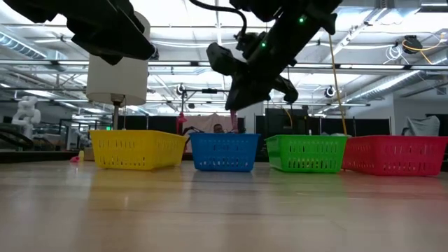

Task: Sort crayons
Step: Put the red crayon into the blue bin, then put the green crayon into the yellow bin

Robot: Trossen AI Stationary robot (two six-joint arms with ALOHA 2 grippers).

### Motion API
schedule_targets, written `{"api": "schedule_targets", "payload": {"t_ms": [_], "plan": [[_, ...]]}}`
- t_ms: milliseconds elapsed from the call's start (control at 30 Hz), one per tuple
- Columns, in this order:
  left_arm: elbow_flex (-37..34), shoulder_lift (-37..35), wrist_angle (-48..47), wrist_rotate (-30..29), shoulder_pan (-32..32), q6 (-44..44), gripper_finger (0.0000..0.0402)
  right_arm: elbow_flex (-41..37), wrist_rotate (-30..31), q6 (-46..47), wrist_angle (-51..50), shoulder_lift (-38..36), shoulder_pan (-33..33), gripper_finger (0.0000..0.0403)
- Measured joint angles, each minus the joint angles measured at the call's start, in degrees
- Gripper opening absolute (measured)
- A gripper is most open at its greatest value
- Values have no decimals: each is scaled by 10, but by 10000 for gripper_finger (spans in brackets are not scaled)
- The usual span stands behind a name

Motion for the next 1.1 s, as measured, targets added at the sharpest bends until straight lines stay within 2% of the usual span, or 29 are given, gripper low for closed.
{"api": "schedule_targets", "payload": {"t_ms": [100, 333, 500, 667, 867, 967, 1100], "plan": [[0, 0, 0, 0, 0, 0, 192, 0, -23, 1, 0, 0, -3, 36], [0, 0, 1, 0, 0, 0, 192, 0, -23, -2, -4, 0, -3, 76], [0, 0, 1, 0, 0, 0, 192, 4, -50, -45, -5, -2, -3, 105], [0, 0, -1, 0, 0, 0, 192, 11, -79, -88, -13, -35, 19, 123], [0, 0, 0, 0, 0, 0, 192, 12, -113, -125, -55, -86, 105, 123], [0, 0, 2, 0, 0, 0, 192, 12, -112, -113, -121, -103, 166, 122], [6, -1, -15, -2, -1, -15, 192, 12, -64, -79, -201, -115, 254, 122]]}}
